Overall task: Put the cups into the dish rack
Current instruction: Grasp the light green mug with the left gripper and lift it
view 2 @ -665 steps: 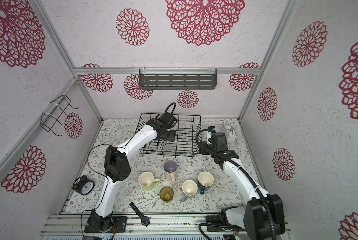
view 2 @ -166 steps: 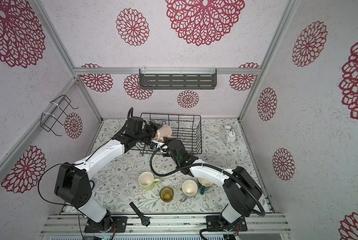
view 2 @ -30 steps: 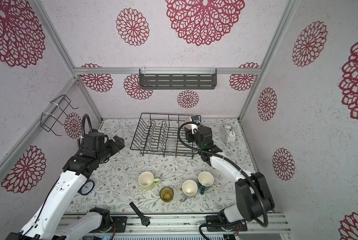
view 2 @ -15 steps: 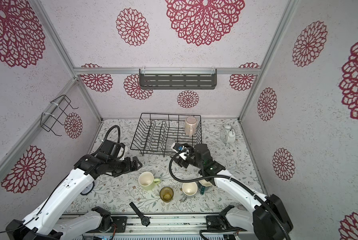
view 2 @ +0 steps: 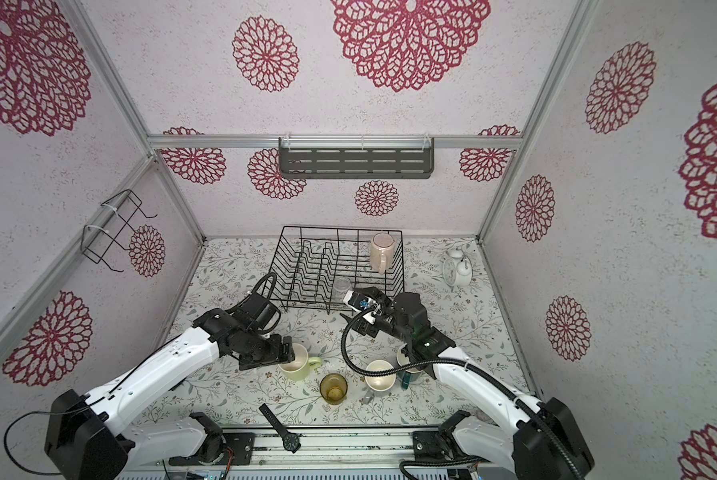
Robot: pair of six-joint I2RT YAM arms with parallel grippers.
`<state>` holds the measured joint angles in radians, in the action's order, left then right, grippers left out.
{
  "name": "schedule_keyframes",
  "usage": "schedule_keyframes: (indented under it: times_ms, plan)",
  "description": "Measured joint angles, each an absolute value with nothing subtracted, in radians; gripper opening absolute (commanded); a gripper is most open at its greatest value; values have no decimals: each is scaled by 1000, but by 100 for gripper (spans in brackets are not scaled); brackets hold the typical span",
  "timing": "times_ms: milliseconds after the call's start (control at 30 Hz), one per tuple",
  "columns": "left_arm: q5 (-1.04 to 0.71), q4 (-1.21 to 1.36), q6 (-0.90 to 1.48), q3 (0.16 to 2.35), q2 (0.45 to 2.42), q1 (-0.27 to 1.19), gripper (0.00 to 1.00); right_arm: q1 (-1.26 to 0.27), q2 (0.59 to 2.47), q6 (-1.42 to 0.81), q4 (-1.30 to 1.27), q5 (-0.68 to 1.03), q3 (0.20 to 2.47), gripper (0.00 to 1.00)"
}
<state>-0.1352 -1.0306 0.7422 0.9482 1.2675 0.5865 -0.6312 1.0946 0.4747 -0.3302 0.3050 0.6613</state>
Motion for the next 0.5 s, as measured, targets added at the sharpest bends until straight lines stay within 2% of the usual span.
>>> schedule_keyframes:
  times_ms: [267,333,500]
  plan:
    - [-99,-987,755,933,1359,587,32,-631,1034,477,-314,263,659,74]
    - [-96,-974,750,933,1359,587,27,-631,1017,477,-304,257,659,74]
    - [-98,-949,743,933,1374,587,27,-631,1002,444,-283,202,659,78]
